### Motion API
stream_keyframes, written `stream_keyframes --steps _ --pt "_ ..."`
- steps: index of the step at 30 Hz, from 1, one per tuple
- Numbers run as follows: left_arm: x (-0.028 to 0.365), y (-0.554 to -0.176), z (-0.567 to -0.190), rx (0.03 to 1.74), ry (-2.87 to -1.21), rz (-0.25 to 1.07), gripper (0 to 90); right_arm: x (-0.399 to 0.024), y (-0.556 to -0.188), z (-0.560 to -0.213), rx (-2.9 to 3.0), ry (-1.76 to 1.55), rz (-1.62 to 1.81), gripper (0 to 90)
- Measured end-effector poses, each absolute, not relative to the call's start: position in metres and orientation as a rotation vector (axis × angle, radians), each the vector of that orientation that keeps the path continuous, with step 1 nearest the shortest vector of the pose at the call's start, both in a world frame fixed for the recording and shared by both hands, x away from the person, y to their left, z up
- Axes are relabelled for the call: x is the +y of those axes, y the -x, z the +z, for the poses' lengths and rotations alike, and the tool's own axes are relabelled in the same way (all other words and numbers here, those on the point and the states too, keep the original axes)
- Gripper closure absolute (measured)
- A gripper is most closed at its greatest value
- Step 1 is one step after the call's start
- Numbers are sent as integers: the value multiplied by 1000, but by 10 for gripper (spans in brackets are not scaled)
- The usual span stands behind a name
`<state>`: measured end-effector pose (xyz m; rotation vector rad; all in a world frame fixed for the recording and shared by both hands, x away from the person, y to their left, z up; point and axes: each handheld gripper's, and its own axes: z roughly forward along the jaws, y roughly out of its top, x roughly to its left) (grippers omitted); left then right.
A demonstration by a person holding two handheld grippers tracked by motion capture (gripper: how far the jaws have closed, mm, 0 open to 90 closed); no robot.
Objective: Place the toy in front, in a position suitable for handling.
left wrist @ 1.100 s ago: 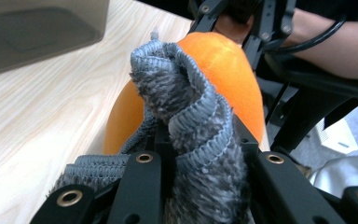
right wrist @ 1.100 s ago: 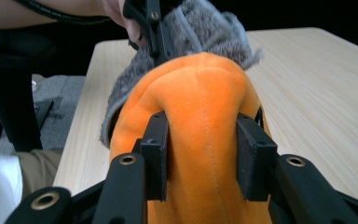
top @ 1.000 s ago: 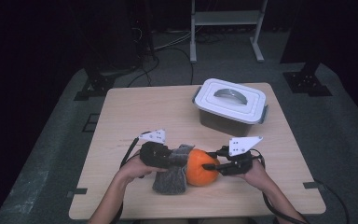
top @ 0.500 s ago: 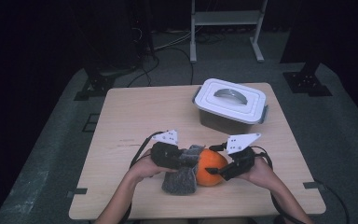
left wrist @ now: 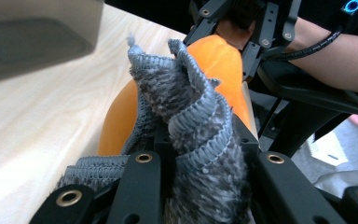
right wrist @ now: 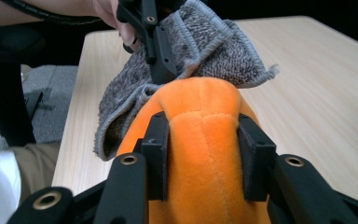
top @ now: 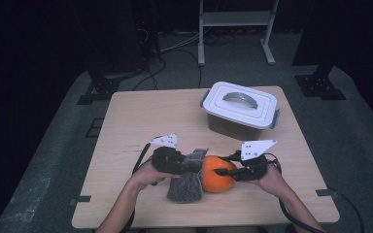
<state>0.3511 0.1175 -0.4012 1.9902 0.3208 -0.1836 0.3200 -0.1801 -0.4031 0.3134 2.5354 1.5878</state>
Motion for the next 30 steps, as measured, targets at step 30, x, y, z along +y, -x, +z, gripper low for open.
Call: stream_keyframes --steps 30 --pt "97 -354 -397 275 -2038 -163 688 -208 -323 -425 2587 -292 1518 521"
